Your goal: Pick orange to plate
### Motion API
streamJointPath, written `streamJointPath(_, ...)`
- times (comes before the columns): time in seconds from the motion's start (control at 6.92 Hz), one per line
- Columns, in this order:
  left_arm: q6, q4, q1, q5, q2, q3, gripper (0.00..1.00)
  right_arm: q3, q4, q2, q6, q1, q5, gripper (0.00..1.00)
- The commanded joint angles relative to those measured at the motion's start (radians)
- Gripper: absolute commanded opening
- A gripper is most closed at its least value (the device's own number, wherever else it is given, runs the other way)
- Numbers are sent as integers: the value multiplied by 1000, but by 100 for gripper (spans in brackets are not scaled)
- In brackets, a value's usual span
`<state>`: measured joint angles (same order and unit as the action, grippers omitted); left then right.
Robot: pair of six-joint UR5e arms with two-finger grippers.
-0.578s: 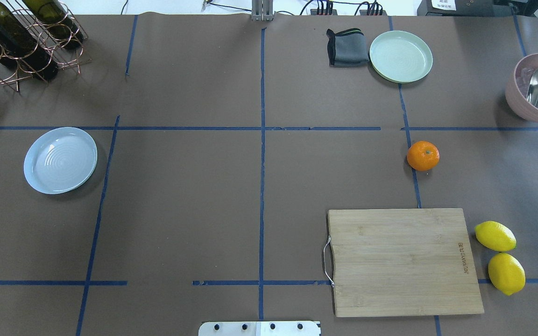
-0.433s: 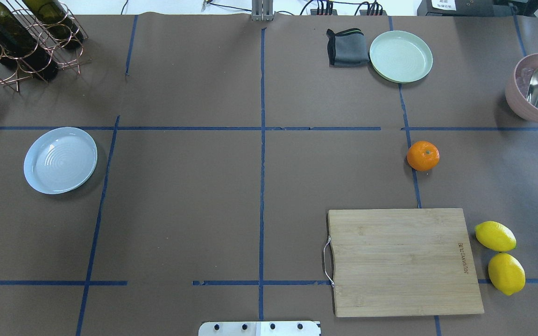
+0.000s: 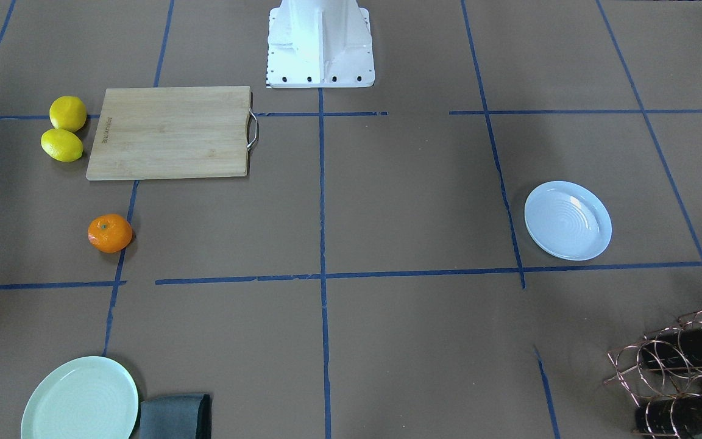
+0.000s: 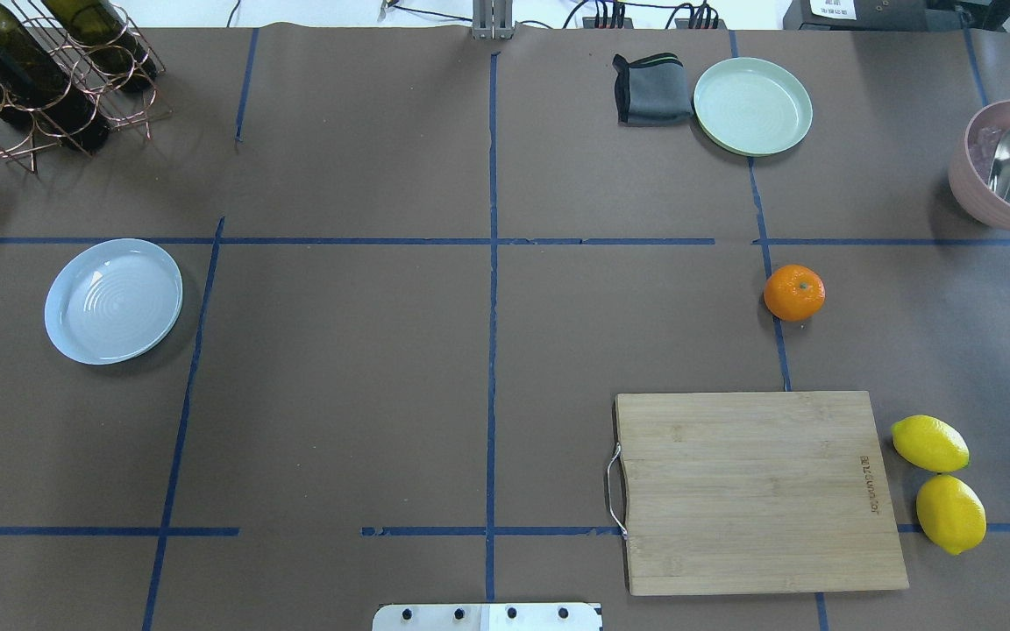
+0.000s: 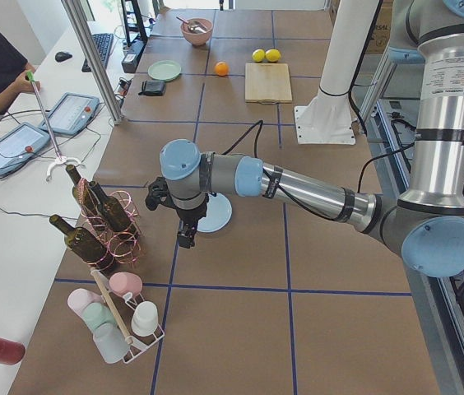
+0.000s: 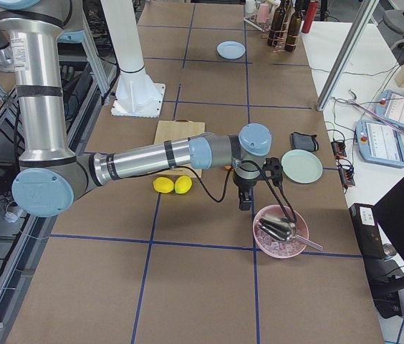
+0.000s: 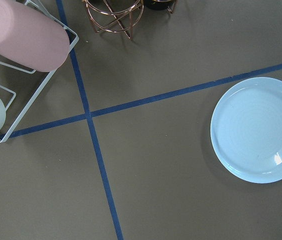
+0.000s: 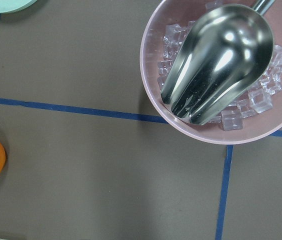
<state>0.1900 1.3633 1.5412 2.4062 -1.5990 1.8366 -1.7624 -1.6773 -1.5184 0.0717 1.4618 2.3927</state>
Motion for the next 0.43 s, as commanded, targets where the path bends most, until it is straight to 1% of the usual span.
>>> streamJointPath(0.0,3,89,0,31,16,-35,100,-2,1,-12,-1,0,22,100)
streamJointPath(0.14,-24,168,-59,77,7,-66,100,3,5,-26,-4,0,28,100)
streamJointPath(0.29,-179,315,-185,76,1,-126,100,-5,7,-26,-3,-1,26,100)
